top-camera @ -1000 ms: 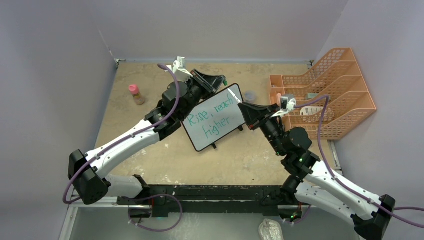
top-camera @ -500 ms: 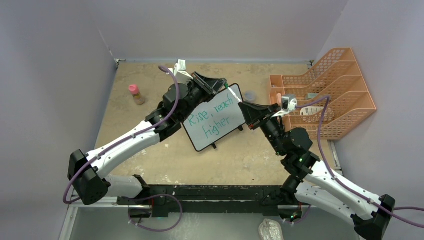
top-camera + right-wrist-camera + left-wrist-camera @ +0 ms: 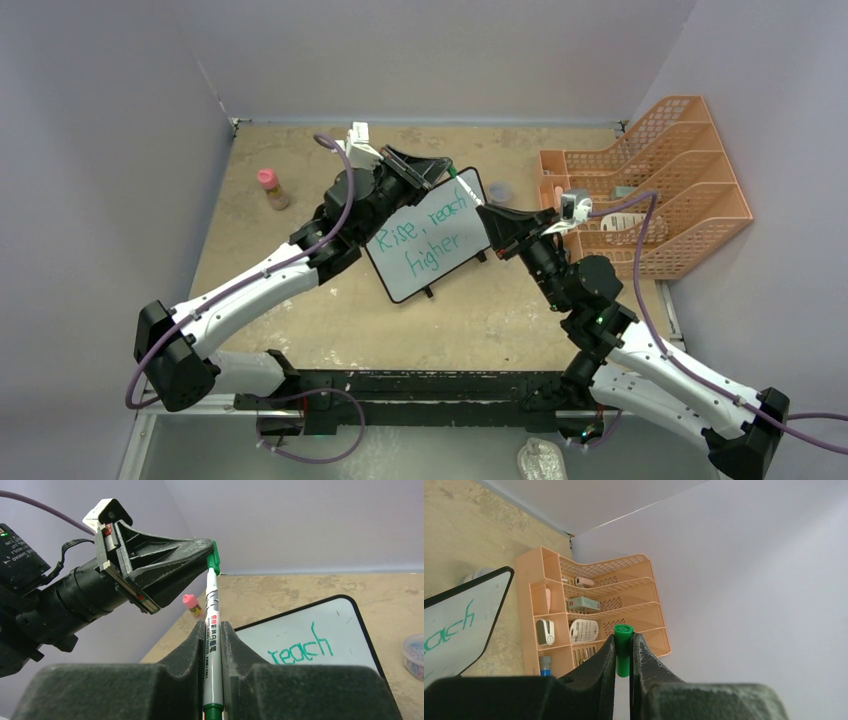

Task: Write a sentence on the whiteboard
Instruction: Close the whiteboard marker at the center of the board.

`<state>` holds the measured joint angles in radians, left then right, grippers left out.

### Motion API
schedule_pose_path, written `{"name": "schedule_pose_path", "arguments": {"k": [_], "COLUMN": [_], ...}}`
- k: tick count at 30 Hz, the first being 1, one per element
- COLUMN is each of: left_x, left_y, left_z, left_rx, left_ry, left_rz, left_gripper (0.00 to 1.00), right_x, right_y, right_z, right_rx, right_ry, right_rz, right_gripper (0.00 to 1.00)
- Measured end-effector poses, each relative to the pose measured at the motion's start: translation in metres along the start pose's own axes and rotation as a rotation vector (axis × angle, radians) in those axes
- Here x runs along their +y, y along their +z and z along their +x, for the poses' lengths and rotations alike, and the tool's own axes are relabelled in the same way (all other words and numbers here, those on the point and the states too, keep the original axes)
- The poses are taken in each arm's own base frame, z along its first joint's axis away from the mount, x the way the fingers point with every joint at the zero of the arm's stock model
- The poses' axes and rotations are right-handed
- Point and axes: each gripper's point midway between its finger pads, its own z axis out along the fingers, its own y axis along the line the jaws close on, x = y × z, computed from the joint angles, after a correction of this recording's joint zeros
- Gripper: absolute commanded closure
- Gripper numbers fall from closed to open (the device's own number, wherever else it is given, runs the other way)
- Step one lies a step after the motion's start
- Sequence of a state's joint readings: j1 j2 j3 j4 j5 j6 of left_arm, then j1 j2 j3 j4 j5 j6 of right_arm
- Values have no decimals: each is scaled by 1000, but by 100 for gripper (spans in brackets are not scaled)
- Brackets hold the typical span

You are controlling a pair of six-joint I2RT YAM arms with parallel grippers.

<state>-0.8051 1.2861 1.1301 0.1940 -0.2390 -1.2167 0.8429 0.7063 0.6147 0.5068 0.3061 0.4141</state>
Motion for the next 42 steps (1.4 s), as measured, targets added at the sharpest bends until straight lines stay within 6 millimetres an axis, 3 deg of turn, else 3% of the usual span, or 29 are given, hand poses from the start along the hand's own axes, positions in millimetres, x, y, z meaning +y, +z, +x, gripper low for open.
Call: {"name": "schedule_pose_path", "arguments": {"k": [13,21,42], "left_x": [-3,9,3], "left_y": [-1,-2,-3], "left_z": [-7,-5,-3], "left_rx": [-12,-3,11], "left_ry": [-48,-75,-129], "left_rz": [4,-18,-3], "left_gripper": [100,100,100], "right_x": [-3,-3,2], "right_y": [0,0,0], "right_z": [-1,-1,2], "right_rx": [-5,-5,8], "right_ry": [-1,0,-1], "right_rz": [16,15,-12], "right_gripper": [100,100,100]}}
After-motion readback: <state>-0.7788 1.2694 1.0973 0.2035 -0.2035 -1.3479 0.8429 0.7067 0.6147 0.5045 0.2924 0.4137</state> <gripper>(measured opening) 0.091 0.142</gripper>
